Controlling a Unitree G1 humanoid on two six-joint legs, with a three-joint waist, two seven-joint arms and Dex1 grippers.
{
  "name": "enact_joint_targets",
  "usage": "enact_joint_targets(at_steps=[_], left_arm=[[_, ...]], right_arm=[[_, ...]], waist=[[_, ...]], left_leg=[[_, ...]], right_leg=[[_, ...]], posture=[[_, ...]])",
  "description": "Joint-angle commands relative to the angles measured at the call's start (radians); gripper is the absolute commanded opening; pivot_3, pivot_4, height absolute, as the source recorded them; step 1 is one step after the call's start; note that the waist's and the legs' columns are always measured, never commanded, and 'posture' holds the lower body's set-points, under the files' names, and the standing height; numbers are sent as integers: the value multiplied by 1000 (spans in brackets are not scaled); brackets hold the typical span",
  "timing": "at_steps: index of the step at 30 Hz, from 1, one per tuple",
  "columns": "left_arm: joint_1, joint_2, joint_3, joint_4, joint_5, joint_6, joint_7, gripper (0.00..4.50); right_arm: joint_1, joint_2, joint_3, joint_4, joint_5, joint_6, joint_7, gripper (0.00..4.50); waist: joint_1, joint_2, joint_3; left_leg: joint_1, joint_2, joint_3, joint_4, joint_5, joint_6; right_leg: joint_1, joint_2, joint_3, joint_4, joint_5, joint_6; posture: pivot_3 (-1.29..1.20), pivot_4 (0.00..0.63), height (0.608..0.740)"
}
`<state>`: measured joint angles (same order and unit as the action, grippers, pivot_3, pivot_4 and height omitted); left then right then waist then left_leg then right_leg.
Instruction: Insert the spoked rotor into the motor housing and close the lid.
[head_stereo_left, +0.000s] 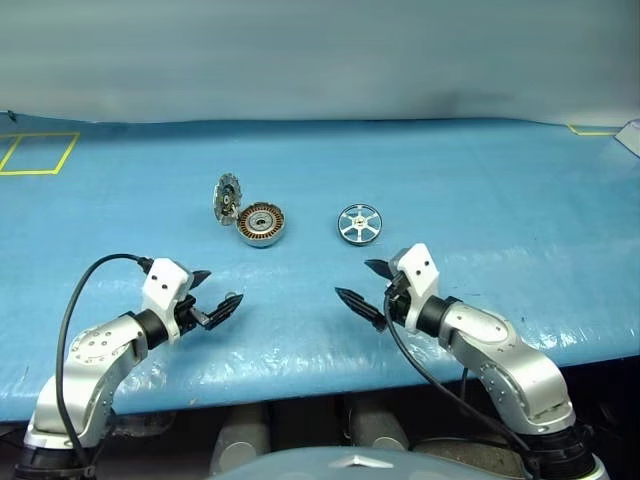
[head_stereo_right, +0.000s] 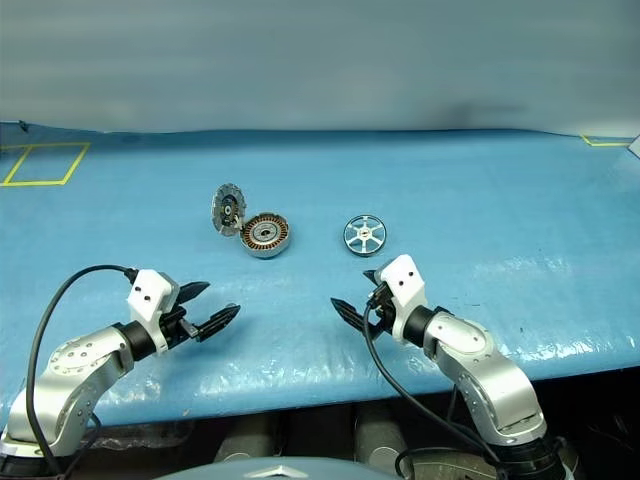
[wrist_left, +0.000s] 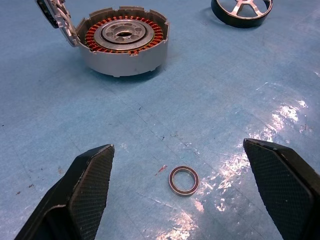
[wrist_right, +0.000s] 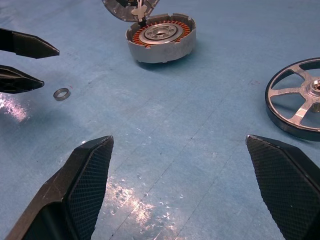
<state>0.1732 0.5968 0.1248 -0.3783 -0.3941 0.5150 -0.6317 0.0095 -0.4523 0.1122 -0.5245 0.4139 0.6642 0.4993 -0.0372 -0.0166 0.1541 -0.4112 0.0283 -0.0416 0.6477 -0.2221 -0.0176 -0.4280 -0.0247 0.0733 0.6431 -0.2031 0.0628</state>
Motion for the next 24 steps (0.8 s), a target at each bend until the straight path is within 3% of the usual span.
enact_joint_targets(at_steps=[1,24], left_arm=[[2,3,5,-41,10,-14,6,4500],[-2,2,0,-32,34,-20,-7,4500]], right_arm=[[-9,-9,-5,-49,3,-11,10,4467],[-18,-30,15,-33,2,4,43,4467]], waist=[[0,0,0],[0,0,0]], left_leg=[[0,0,0,0,0,0],[0,0,0,0,0,0]], right_leg=[[0,0,0,0,0,0],[0,0,0,0,0,0]], posture=[[0,150,740],[0,150,740]])
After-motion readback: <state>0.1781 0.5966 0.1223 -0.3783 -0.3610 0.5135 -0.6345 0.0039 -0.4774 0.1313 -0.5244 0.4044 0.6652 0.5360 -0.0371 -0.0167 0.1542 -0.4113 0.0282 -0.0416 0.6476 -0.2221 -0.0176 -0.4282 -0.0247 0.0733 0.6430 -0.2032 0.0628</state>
